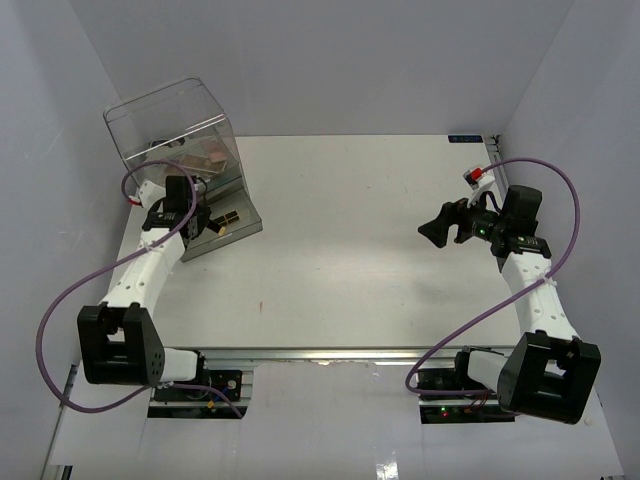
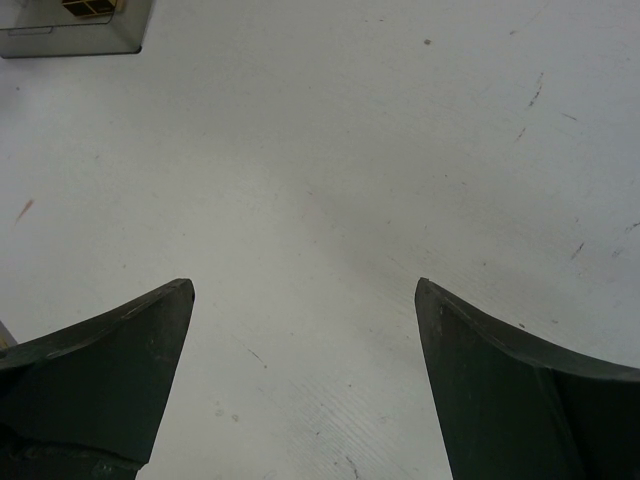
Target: Organize the makeup
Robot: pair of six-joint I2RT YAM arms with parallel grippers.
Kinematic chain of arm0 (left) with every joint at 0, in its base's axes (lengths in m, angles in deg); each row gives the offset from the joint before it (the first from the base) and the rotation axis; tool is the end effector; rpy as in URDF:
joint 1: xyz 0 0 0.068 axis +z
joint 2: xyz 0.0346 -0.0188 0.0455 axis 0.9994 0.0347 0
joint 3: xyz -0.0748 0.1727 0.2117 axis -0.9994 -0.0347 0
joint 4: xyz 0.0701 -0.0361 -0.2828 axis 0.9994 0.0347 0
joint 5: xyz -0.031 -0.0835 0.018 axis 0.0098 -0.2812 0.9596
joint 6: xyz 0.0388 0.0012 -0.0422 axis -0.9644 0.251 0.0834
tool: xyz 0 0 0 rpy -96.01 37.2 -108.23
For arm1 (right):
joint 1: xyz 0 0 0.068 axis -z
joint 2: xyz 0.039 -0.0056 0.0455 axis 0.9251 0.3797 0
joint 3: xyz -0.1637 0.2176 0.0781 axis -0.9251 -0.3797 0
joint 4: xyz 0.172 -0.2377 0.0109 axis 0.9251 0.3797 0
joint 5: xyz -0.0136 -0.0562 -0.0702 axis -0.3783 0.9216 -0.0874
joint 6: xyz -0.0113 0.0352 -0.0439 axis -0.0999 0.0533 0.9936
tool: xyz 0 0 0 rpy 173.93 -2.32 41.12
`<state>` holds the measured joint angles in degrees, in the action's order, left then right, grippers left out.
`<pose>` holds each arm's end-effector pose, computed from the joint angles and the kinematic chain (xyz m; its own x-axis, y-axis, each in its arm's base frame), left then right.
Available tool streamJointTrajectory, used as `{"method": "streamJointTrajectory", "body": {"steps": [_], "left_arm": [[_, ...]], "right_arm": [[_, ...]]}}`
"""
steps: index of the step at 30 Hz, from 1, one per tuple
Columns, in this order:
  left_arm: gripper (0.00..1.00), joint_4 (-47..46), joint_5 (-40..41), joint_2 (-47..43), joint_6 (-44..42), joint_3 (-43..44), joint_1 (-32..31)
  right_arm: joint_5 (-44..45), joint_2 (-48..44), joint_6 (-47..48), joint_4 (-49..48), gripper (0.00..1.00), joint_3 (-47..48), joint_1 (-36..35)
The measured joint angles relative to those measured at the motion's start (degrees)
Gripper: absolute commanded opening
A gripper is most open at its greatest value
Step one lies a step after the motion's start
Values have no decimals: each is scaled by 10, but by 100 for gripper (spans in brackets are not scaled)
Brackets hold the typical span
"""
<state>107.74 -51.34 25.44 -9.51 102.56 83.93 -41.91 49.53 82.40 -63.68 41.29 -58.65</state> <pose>0.3136 -0.0074 0.2727 -0.2218 -0.7823 -0.5820 -0.7180 0.5349 -0.4453 0.2823 -0.0152 0.2841 -0.3819 -0.0722 -0.9214 -0.5924 0.7844 0.1841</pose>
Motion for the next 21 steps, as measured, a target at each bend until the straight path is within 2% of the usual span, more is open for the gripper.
{"method": "streamJointTrajectory", "body": {"steps": [7, 8, 12, 15, 21], "left_arm": [[5, 3, -44, 27, 144, -12, 57], [8, 1, -48, 28, 161, -12, 64], [38, -6, -53, 44, 210, -12, 88], [54, -10, -54, 71, 228, -10, 98], [76, -11, -64, 109, 240, -9, 111]], "right_arm": [[0, 0, 0, 0, 98, 0, 0], [0, 0, 0, 0, 98, 0, 0], [0, 0, 0, 0, 98, 0, 0], [0, 0, 0, 0, 98, 0, 0], [0, 0, 1, 0, 98, 0, 0]]}}
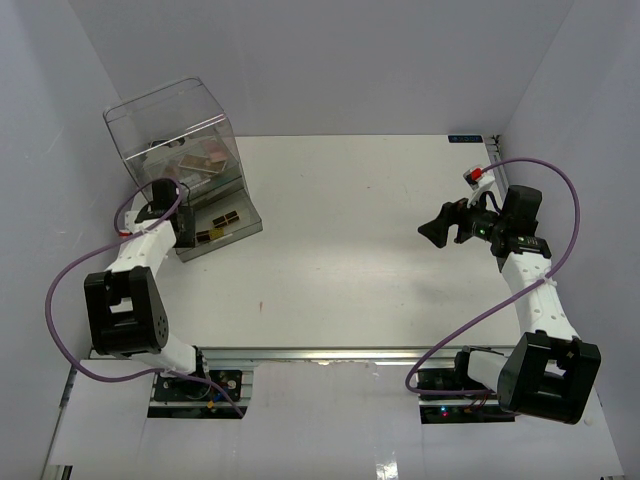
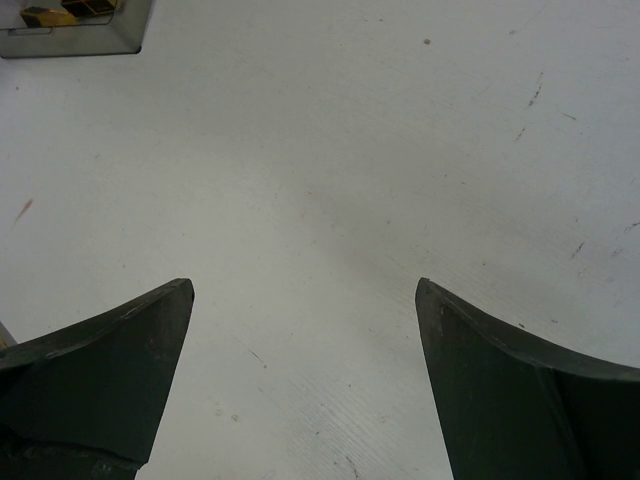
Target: Organize the makeup
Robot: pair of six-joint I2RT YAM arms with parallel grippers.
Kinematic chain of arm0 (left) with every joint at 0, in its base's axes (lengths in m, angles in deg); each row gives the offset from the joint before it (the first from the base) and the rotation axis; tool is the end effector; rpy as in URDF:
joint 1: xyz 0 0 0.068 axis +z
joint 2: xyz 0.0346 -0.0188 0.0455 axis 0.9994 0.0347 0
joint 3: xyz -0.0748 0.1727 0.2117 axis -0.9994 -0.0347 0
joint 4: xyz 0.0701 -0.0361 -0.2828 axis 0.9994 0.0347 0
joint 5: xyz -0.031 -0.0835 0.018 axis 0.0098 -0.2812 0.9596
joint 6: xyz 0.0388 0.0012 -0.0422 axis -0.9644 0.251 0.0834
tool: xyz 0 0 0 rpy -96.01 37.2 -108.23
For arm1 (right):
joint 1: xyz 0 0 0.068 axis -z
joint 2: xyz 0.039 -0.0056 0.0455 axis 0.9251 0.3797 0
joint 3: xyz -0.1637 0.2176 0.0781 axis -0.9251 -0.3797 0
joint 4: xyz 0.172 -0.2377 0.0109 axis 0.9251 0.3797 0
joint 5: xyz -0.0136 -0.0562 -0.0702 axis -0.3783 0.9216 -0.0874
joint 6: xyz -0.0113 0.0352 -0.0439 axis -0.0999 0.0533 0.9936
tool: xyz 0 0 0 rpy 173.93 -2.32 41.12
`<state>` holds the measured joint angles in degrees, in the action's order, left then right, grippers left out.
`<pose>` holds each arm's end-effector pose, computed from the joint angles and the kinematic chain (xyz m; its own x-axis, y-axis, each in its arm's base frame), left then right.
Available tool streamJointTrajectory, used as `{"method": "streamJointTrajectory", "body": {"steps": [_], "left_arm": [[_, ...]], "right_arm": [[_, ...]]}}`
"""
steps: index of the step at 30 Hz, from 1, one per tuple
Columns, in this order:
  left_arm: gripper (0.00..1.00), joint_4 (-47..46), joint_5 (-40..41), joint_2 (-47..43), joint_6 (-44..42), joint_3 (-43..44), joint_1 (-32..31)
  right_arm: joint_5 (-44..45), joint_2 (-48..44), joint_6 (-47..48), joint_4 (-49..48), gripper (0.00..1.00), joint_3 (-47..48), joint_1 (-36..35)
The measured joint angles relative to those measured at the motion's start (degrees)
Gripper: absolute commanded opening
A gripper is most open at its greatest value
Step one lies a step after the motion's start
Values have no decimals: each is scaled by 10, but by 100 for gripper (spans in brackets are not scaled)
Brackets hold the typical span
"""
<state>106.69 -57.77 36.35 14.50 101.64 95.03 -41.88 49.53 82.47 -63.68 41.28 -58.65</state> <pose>0.3340 0.0518 0.2089 0.1478 -0.9474 -0.2840 -0.8647 0.0156 -0.5021 0.2823 -0.0152 0.2840 -0.3814 -0.0732 -0.9215 -0.5924 0.7846 0.1829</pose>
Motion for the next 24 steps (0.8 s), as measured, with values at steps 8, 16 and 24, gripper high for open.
{"method": "streamJointTrajectory", "body": {"steps": [8, 16, 24], "left_arm": [[63, -34, -24, -9, -34, -5, 9], [20, -258, -283, -115, -256, -128, 11], [5, -204, -460, -11, -527, -30, -57]], "right_arm": [[-4, 0, 3, 0, 98, 0, 0], [-67, -10, 48, 2, 85, -14, 0], [-163, -16, 102, 2, 41, -28, 0]]}}
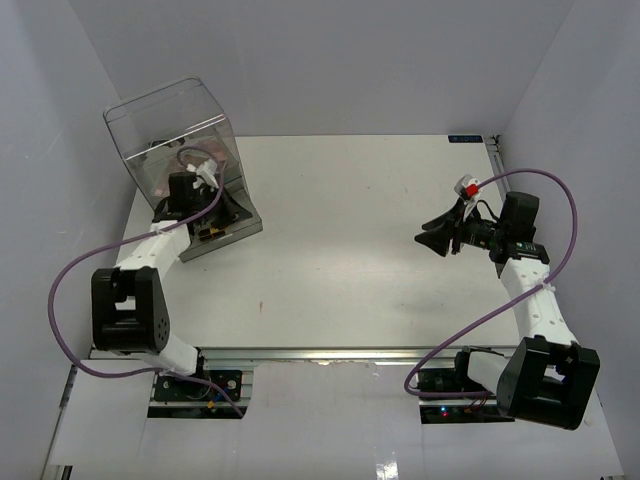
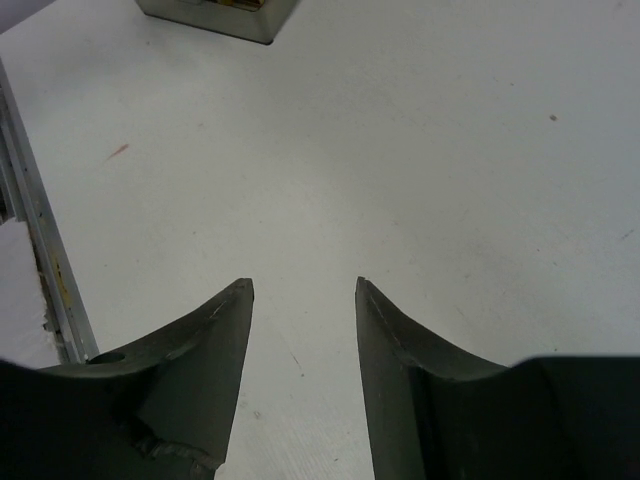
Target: Organize the makeup
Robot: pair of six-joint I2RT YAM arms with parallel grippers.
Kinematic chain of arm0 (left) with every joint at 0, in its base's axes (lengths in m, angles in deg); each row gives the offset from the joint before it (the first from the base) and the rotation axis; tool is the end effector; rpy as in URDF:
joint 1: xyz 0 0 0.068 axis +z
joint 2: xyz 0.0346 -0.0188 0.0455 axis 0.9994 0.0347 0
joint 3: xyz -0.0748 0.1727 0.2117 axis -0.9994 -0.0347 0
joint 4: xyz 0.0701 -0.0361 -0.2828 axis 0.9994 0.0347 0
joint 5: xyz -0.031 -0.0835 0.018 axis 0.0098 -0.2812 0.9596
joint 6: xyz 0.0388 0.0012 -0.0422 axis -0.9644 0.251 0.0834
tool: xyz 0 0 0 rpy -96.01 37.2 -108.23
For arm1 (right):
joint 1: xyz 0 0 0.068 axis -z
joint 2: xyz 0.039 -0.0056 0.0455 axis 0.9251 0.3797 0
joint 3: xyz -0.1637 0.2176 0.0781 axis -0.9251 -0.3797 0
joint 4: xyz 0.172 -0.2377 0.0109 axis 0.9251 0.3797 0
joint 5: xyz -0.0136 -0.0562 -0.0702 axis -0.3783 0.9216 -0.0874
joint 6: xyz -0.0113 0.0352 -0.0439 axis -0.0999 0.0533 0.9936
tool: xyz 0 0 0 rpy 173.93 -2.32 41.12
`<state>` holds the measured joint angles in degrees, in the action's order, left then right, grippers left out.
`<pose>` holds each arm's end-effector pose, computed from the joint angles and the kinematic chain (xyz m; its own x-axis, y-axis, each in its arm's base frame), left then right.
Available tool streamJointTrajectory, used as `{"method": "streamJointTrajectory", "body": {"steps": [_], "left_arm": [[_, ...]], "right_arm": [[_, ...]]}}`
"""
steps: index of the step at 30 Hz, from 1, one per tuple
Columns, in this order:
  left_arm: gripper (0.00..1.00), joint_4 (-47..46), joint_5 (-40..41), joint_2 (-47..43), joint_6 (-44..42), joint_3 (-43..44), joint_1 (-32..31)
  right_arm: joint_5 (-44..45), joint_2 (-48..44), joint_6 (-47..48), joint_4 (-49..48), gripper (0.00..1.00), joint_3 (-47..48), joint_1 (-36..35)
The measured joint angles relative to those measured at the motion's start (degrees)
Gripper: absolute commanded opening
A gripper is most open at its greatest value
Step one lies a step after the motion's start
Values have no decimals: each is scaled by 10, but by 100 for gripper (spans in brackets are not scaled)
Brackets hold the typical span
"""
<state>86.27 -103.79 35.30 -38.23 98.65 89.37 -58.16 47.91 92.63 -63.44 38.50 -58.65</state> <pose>0.3540 -0.0124 0.2262 -0.7372 -0.4469 -0.5067 0.0107 0.7421 -0.6702 0.2665 -0.0059 0.2777 -0.2299 -0.1331 -0.9641 -0.8144 0.5687 0.1157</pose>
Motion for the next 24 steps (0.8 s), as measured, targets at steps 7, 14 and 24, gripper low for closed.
{"method": "streamJointTrajectory", "body": {"steps": [7, 14, 24], "left_arm": [[9, 129, 140, 68, -226, 88, -148], [11, 169, 295, 124, -432, 101, -190], [17, 149, 344, 144, -607, 95, -160]], "right_arm": [[-31, 0, 22, -2, 28, 0, 0], [-35, 1, 26, -2, 30, 0, 0], [-35, 13, 27, -2, 31, -5, 0]]}}
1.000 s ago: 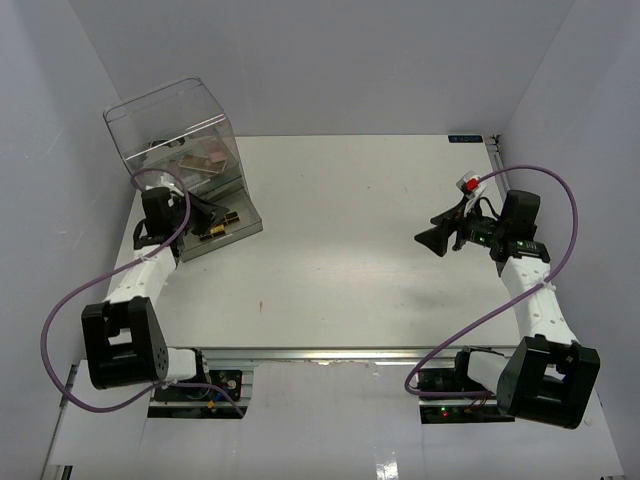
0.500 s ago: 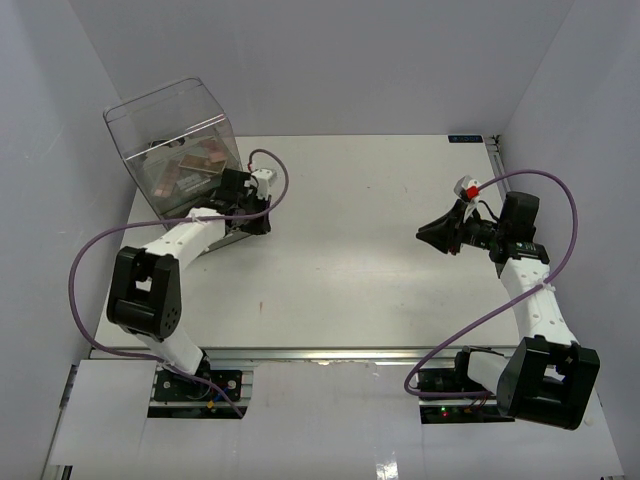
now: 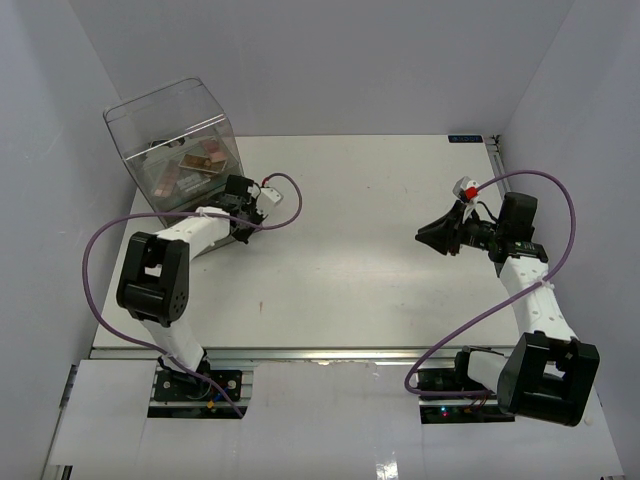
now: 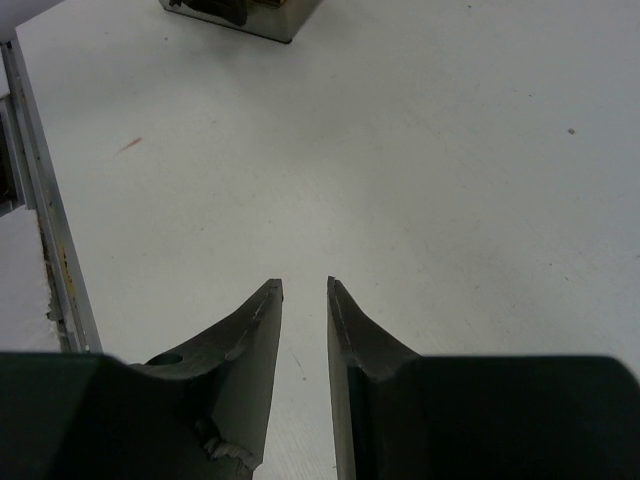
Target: Organize the makeup
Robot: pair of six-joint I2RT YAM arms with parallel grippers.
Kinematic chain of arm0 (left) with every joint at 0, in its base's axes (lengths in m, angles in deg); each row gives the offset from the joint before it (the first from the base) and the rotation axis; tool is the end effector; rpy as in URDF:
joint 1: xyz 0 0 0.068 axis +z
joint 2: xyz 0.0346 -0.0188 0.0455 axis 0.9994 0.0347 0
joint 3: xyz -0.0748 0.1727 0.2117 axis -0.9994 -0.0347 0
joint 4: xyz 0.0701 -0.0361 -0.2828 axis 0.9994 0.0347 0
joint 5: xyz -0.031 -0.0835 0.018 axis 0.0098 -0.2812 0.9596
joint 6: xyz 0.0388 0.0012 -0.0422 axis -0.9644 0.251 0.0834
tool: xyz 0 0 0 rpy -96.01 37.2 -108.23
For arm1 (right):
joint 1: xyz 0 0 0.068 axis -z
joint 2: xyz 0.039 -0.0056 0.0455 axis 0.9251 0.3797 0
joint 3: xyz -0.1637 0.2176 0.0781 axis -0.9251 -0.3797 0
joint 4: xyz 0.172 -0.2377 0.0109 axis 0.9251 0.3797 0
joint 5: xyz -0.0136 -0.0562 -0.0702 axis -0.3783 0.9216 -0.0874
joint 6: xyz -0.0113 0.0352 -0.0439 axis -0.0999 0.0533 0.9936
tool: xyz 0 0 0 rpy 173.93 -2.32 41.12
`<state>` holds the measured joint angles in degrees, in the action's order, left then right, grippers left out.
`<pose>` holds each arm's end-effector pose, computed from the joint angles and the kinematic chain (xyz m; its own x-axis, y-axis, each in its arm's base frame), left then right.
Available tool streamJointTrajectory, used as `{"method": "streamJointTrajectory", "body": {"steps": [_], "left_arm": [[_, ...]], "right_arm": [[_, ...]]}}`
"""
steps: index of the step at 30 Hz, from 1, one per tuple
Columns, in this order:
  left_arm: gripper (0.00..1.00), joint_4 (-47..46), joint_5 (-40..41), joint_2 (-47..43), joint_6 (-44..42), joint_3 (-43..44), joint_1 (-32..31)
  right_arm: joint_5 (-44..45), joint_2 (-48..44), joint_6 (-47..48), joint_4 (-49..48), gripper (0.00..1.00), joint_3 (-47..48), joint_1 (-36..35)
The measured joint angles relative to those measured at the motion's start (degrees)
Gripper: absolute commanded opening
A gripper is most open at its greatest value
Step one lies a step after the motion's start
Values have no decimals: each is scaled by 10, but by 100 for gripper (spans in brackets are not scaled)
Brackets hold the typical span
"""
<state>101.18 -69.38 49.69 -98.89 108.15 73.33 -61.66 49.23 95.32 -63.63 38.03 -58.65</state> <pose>0.3761 -0.0959 0.1707 -0.6004 0.6825 -0.4168 0.6148 0.7272 0.3053 0.2679 -0.0050 0.2705 -0.2056 -0.1350 -0.9693 -0.8503 0.5150 0.1086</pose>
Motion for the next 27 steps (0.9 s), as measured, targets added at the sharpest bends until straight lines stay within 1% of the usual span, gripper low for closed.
{"method": "streamJointTrajectory", "body": {"steps": [2, 3, 4, 6, 8, 15, 16, 17, 18, 27], "left_arm": [[27, -8, 0, 0, -14, 0, 11], [30, -13, 1, 1, -19, 0, 16], [32, -19, 1, 4, -22, 1, 22], [42, -38, 0, 17, -26, 1, 30], [48, -53, 2, 31, -29, 1, 36], [51, -91, 19, 42, -33, 3, 54], [77, -97, 23, 42, -33, 3, 58], [93, -104, 27, 42, -33, 3, 62], [98, -109, 32, 42, -33, 3, 65], [98, -146, 63, 42, -26, -5, 82]], "right_arm": [[0, 4, 0, 0, 31, -1, 0], [0, 6, 0, 0, 31, -2, 0], [0, 7, 0, 0, 31, -2, 0], [0, 8, 0, 0, 31, -2, 0], [0, 8, 0, 0, 32, -2, 0], [0, 8, 0, 0, 32, -2, 0], [0, 8, 0, 0, 32, -2, 0], [0, 8, 0, 0, 32, -2, 0], [0, 8, 0, 0, 32, -2, 0], [0, 8, 0, 0, 32, -2, 0]]}}
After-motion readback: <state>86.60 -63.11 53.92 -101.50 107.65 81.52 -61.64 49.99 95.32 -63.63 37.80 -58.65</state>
